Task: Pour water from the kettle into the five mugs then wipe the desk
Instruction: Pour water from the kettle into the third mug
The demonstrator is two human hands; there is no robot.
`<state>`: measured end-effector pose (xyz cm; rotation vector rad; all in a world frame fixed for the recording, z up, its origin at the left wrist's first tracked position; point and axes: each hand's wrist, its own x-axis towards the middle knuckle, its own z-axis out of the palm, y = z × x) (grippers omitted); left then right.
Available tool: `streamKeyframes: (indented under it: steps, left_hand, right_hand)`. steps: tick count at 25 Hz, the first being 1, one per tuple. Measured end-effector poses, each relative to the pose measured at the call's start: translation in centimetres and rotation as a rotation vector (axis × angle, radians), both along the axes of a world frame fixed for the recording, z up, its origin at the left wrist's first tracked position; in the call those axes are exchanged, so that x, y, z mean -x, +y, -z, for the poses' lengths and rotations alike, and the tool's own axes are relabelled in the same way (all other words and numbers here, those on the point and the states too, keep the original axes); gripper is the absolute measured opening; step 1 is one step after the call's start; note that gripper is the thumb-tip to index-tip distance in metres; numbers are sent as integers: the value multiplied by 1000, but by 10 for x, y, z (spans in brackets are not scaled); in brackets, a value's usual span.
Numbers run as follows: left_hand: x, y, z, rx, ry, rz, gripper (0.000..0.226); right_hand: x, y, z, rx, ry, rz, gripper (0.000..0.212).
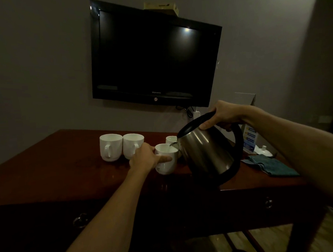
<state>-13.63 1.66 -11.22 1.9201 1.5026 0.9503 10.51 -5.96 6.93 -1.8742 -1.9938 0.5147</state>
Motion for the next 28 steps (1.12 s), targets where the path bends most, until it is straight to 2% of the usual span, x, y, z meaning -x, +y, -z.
streamKeyframes:
  steps: [3, 15, 21, 28]
  left_hand:
    - [0, 1, 0, 3, -2, 0, 72]
    - [0, -1, 0, 11, 3, -4, 68]
    - [0, -1, -1, 14, 7, -8, 67]
    - [1, -2, -2, 21, 10, -4, 69]
  right_hand:
    - [1, -1, 0, -9, -3, -6, 40]
    - [-2, 3, 1, -19, -30, -10, 72]
    - [-2, 3, 1, 1, -17, -6, 45]
    - [-1, -1, 0, 5, -8, -43, 39]
